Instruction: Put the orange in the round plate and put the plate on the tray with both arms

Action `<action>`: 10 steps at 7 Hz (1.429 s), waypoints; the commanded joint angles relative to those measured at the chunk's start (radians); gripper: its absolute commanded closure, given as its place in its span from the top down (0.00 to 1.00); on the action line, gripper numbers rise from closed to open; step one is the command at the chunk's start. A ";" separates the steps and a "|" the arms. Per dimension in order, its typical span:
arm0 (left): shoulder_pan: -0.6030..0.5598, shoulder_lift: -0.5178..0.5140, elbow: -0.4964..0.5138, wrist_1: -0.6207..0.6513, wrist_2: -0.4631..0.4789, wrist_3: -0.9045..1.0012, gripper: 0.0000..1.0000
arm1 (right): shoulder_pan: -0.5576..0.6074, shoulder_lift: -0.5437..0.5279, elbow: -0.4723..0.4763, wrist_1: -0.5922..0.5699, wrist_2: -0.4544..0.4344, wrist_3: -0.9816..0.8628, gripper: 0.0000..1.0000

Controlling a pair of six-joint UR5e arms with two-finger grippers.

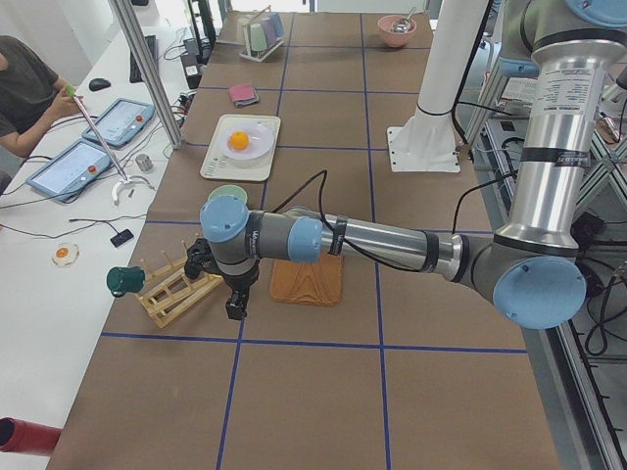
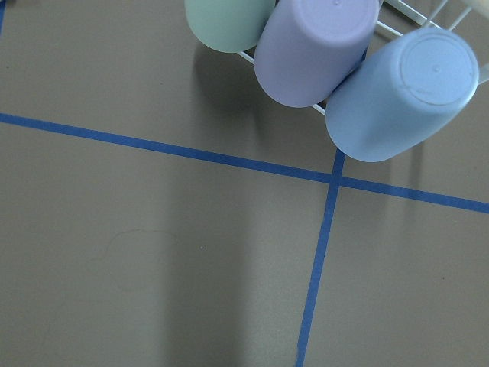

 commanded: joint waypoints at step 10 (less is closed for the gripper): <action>0.001 0.014 -0.041 -0.028 0.009 -0.008 0.99 | 0.000 -0.009 -0.002 0.000 -0.003 0.004 1.00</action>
